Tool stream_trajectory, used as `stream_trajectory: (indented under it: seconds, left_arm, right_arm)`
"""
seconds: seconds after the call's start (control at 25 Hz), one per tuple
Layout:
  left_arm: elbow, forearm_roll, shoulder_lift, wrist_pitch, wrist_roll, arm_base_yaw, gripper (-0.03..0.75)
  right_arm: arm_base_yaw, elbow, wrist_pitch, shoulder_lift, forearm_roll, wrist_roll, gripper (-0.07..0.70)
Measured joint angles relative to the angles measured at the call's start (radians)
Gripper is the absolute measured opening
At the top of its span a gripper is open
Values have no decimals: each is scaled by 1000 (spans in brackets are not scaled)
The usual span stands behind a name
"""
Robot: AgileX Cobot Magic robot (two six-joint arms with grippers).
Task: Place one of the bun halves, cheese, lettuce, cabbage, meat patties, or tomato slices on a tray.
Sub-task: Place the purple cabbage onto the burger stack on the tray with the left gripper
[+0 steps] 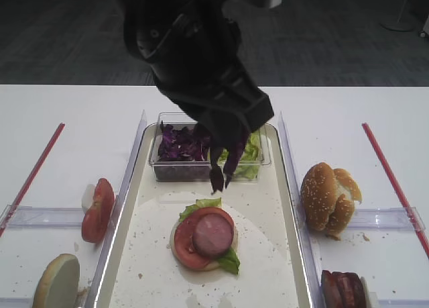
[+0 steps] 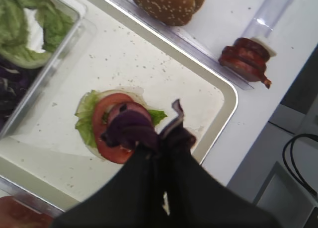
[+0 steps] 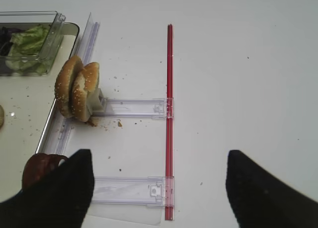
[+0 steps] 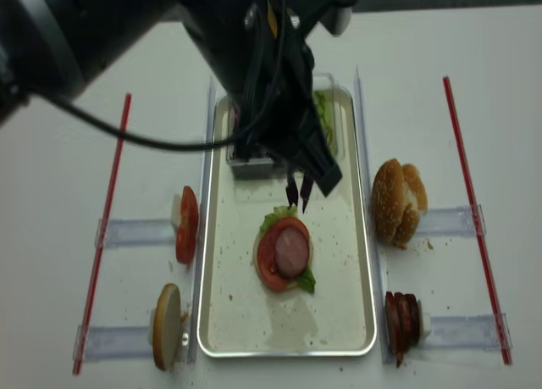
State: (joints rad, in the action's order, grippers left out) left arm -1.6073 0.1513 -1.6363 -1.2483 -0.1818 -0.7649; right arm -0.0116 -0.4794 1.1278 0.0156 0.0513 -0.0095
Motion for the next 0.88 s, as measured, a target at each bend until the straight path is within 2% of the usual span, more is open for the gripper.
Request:
stream_trajectory:
  seconds: [0.36,0.64,0.88]
  left_arm:
    - [92,4,12,5,18,-25,19]
    - [101,2,6,7,22,-25,19]
    - [101,-39,-103,12,18,-25,19]
  right_arm:
    - [0,0,0,0,0,0,571]
    - [0,0,0,0,0,0,571]
    - [0,0,0,0,0,0,571]
